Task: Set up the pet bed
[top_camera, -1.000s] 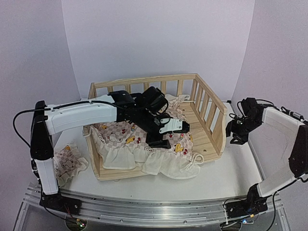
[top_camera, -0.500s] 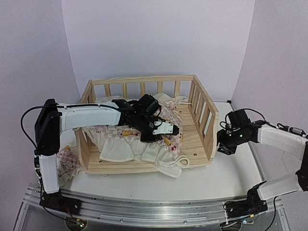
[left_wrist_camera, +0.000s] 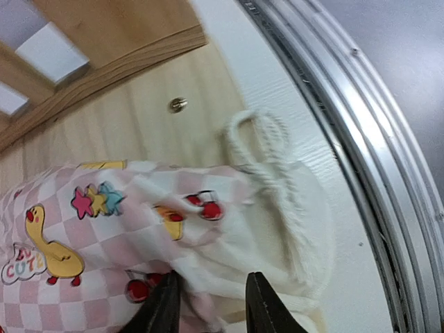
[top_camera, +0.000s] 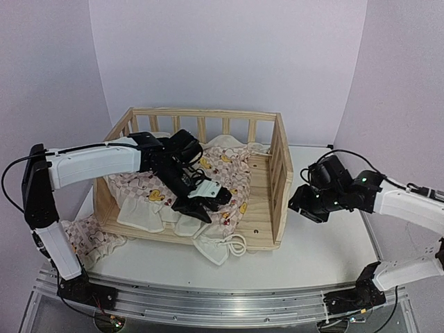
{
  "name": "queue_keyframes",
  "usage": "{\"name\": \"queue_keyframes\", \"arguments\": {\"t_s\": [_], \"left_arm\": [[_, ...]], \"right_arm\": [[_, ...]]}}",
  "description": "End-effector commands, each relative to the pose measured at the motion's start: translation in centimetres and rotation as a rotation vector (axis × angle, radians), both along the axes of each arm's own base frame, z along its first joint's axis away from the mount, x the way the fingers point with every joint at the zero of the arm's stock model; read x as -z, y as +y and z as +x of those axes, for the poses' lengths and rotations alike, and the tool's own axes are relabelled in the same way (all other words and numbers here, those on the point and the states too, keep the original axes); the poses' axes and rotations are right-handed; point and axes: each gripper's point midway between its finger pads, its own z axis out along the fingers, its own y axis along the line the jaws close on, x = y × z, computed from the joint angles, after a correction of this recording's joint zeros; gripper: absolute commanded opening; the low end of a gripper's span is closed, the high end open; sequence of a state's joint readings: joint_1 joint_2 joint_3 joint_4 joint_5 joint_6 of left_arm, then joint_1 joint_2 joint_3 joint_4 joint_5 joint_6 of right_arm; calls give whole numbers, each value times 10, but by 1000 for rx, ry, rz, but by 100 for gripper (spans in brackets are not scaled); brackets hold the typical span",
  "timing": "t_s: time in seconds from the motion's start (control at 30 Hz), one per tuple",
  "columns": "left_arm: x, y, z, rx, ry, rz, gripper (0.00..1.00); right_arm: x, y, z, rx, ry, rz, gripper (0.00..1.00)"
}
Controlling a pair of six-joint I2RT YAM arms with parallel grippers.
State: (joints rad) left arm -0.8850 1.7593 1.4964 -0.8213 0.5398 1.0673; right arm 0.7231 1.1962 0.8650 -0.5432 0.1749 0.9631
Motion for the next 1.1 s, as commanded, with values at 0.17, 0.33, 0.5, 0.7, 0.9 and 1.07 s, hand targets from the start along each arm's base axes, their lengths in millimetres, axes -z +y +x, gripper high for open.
{"name": "queue_keyframes", "arguments": {"t_s": [0.17, 0.33, 0.5, 0.7, 0.9, 1.07], "left_arm": [[-85, 7, -36, 76, 33, -237, 48], [-98, 3, -80, 40, 77, -322, 45], [-121, 16, -73, -182, 120, -499, 48], [-139, 45, -44, -474, 192, -642, 53], [-133, 69, -3, -699, 240, -692, 54], [-133, 68, -3, -691, 264, -746, 54]], "right_arm": [[-133, -23, 2, -194, -267, -223, 47], [-237, -19, 14, -322, -563, -319, 41], [-284, 61, 18, -666, -694, -197, 35], [-192, 164, -29, -1092, -571, -209, 35], [-120, 204, -59, -1307, -468, -317, 34], [-56, 192, -68, -1391, -272, -450, 28]]}}
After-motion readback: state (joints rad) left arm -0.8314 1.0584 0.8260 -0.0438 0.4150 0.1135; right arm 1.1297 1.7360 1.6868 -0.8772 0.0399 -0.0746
